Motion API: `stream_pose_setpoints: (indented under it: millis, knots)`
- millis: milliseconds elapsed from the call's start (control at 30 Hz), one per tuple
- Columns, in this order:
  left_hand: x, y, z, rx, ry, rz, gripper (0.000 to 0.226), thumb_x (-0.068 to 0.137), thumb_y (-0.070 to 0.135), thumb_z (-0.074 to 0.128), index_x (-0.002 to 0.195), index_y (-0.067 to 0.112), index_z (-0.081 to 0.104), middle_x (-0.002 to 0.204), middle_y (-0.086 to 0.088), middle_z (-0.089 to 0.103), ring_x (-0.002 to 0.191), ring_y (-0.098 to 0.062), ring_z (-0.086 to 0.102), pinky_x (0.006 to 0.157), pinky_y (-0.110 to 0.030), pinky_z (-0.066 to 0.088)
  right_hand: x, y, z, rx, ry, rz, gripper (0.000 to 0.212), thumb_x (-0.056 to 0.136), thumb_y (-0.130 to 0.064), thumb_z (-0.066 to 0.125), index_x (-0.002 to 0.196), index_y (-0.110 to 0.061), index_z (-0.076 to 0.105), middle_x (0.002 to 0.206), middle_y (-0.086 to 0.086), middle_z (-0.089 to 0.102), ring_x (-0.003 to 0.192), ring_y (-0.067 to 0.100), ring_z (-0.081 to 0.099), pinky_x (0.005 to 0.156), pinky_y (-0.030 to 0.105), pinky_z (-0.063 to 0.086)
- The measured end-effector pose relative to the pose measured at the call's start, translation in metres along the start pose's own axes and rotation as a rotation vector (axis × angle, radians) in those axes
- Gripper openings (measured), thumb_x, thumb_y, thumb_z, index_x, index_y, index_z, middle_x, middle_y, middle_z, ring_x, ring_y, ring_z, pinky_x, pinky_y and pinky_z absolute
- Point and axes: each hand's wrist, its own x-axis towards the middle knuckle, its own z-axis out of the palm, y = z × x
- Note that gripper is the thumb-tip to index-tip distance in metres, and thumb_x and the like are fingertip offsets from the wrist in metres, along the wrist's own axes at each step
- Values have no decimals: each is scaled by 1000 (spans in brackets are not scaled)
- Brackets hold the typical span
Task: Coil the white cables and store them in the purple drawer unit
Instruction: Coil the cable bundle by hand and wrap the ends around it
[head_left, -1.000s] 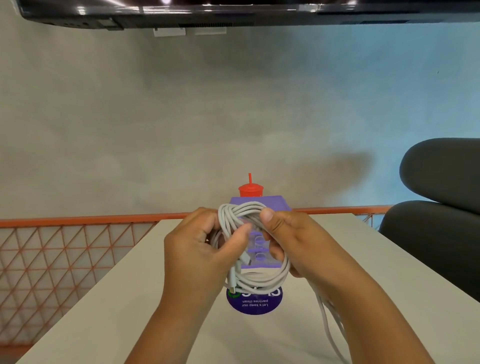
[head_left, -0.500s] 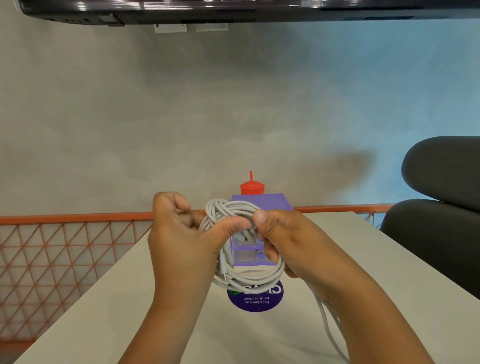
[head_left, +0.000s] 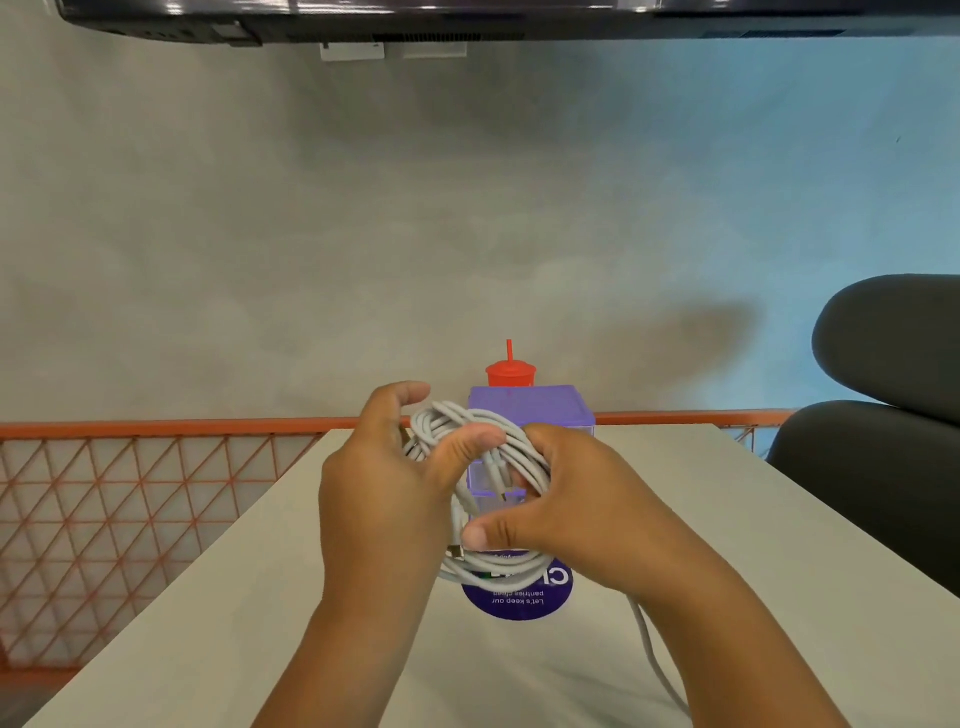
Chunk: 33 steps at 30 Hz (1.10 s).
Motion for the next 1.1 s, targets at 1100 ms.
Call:
stream_pose_setpoints:
  millis: [1100]
  knots:
    - [8,3,-12,-580,-583,-561,22,68,24,64,80,5,62,48,0,39,31,-6,30,37,-19,39,3,7,-9,28,137,71,29,61,-17,82,73,-10,56,57,-5,49,50,7,44,50,18,34]
